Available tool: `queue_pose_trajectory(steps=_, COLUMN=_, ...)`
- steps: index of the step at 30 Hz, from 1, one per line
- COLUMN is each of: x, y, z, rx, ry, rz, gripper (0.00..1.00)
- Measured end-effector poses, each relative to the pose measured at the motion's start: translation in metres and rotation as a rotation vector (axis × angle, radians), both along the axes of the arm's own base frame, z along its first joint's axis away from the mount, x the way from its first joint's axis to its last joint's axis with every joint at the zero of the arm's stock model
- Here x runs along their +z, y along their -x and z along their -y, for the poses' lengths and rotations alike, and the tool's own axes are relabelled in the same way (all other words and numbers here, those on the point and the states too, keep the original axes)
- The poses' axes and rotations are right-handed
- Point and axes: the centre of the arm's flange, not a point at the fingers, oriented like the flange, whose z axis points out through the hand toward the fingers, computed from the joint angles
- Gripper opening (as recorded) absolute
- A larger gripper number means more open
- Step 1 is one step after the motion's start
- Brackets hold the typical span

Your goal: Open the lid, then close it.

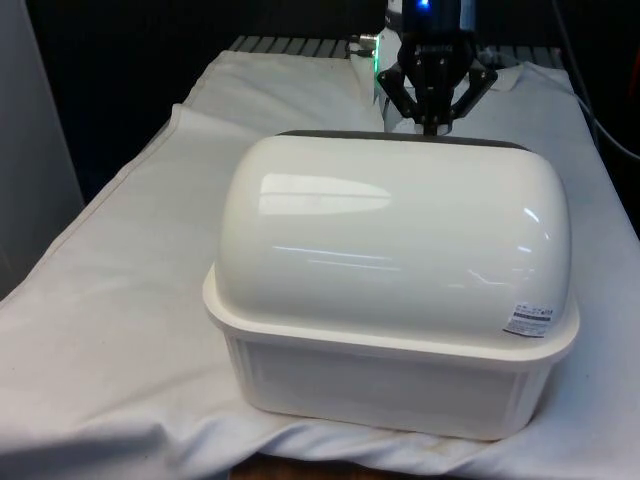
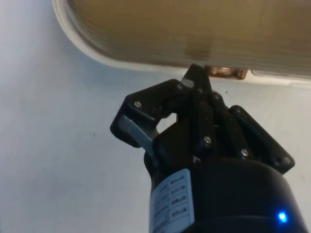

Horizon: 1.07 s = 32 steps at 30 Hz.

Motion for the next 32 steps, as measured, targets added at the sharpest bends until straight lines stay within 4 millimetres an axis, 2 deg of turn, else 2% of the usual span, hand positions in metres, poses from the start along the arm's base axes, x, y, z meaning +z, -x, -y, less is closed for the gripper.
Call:
queue_pose_trajectory(steps=6, x=0.003, y=0.015, z=-0.002, rx=0.002, ry=0.000, rz=-0.011, gripper=0.00)
queue_pose_trajectory(steps=10, x=0.004, y=0.032, z=-0.004, rx=0.008, ry=0.001, rz=-0.025, gripper=0.00)
queue_pose_trajectory(steps=13, x=0.005, y=0.036, z=-0.004, rx=0.009, ry=0.001, rz=-0.027, gripper=0.00)
queue_pose_trajectory(steps=20, x=0.014, y=0.066, z=-0.006, rx=0.017, ry=0.005, rz=-0.061, gripper=0.00)
queue_pose_trajectory(steps=22, x=0.014, y=0.066, z=-0.006, rx=0.017, ry=0.005, rz=-0.061, gripper=0.00)
queue_pose_trajectory(steps=29, x=0.021, y=0.098, z=-0.007, rx=0.022, ry=0.010, rz=-0.094, gripper=0.00)
queue_pose_trajectory(steps=32, x=0.023, y=0.104, z=-0.007, rx=0.023, ry=0.012, rz=-0.097, gripper=0.00)
